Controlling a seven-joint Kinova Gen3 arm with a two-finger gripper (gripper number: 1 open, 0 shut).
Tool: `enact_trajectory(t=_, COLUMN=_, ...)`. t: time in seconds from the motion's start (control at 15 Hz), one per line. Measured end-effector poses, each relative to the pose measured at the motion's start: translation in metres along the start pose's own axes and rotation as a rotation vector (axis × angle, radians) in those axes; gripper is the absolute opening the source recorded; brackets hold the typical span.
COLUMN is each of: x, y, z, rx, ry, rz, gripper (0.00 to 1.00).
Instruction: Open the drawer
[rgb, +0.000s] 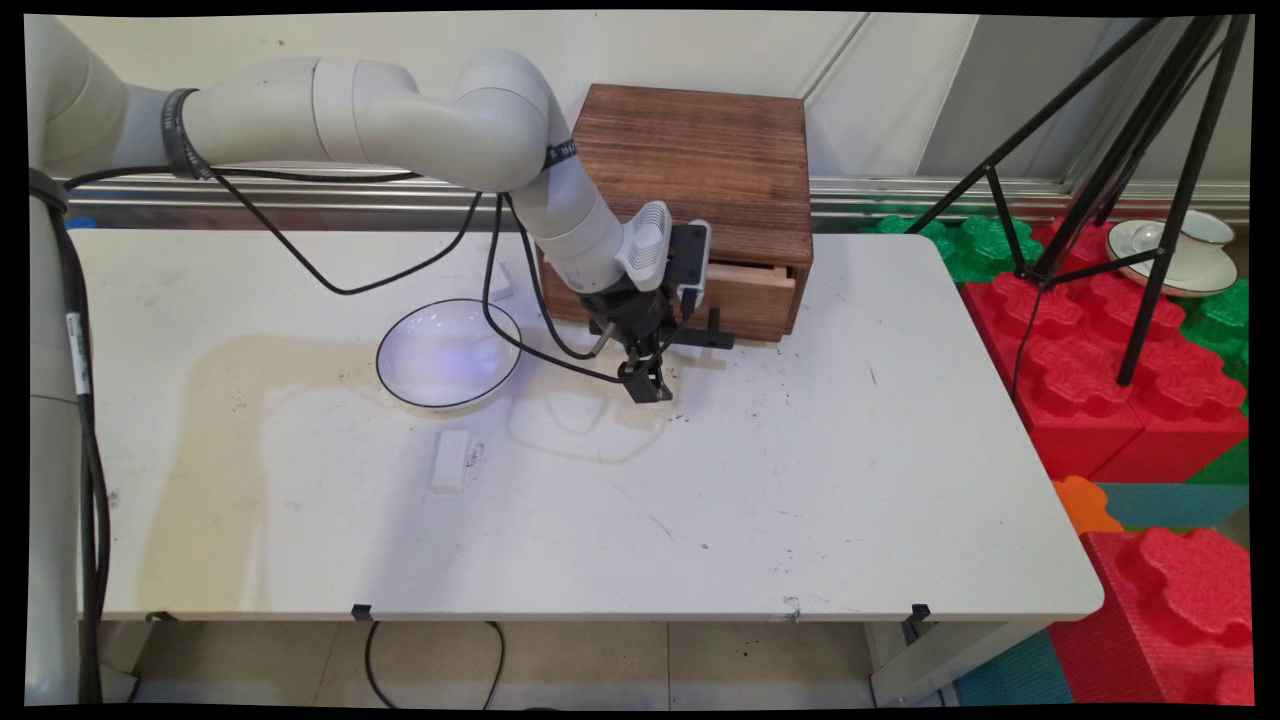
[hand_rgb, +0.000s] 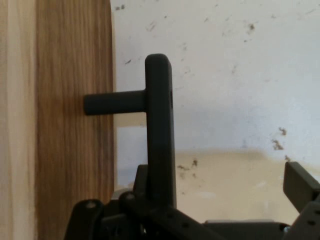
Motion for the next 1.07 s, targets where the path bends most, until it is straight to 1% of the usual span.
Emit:
enact_trajectory(t=0.33, x=0.001, y=0.012, z=-0.002, rx=-0.012, ry=0.009, rz=-0.002, gripper=1.00)
enact_trajectory(t=1.07, x=0.003, y=0.048, z=-0.007, rx=-0.043, ry=0.026, rz=-0.004, gripper=1.00)
